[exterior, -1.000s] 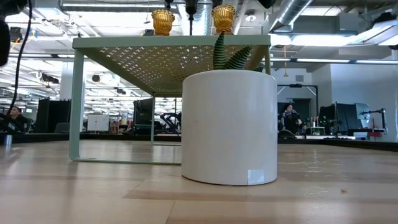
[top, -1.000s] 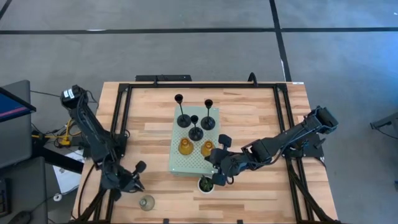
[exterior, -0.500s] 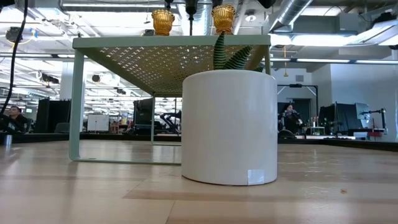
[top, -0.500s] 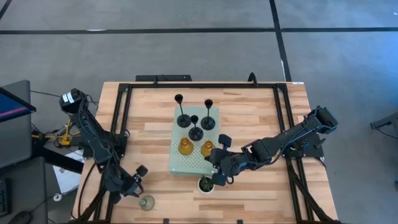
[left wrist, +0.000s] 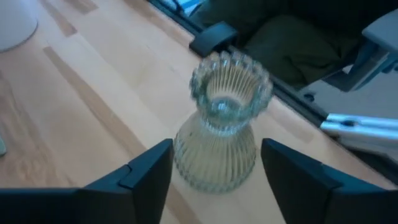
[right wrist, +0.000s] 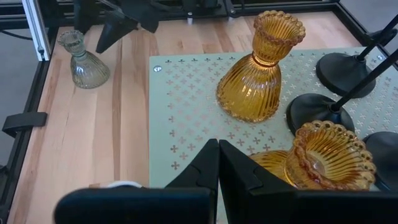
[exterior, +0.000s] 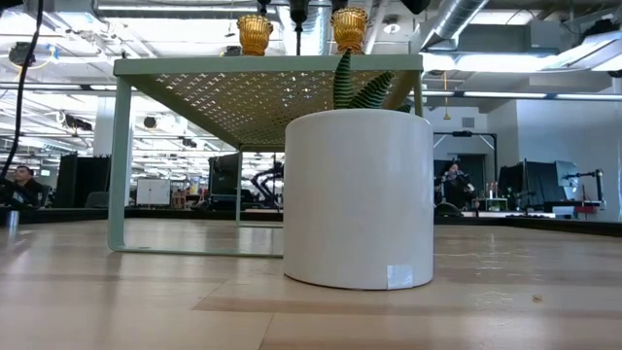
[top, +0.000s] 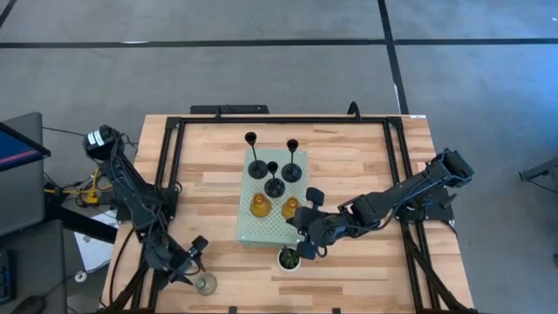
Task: Pick & Place candle stick holders
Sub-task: Put the transparent candle holder on the shelf
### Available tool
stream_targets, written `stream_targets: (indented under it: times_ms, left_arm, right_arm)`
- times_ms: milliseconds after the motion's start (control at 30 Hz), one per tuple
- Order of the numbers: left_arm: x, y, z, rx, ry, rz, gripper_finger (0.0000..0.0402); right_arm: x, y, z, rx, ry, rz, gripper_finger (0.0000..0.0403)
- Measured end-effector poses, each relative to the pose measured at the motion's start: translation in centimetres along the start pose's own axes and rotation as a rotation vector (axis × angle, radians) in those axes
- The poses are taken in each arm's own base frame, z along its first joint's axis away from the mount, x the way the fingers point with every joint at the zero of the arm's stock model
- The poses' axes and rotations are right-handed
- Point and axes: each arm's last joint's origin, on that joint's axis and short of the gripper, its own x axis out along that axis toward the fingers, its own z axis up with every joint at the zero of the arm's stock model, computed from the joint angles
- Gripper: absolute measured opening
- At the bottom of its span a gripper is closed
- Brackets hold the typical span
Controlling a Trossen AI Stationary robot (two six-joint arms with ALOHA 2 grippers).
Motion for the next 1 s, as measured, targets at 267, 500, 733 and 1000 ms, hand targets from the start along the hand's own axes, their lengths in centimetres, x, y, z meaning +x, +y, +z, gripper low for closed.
stream_targets:
  times_ms: [267, 500, 733, 1000]
  left_arm:
    - [1.8, 0.2, -0.1, -0.019, -0.025, 0.024, 0.0298]
    - [2.9, -0.2, 0.2, -0.039, -0.099, -0.002, 0.0307]
    - [3.5, -0.4, 0.4, -0.053, -0.142, -0.027, 0.0296]
    - [4.6, -0.1, -0.3, -0.113, -0.124, -0.004, 0.0269]
  right_arm:
    - [0.0, 0.0, 0.0, 0.001, -0.001, 0.000, 0.0000]
    - [0.0, 0.0, 0.0, 0.002, -0.004, 0.002, 0.0000]
    - [0.0, 0.0, 0.0, 0.006, -0.005, 0.003, 0.0000]
    - [-0.1, 0.1, 0.0, 0.009, -0.005, 0.005, 0.0000]
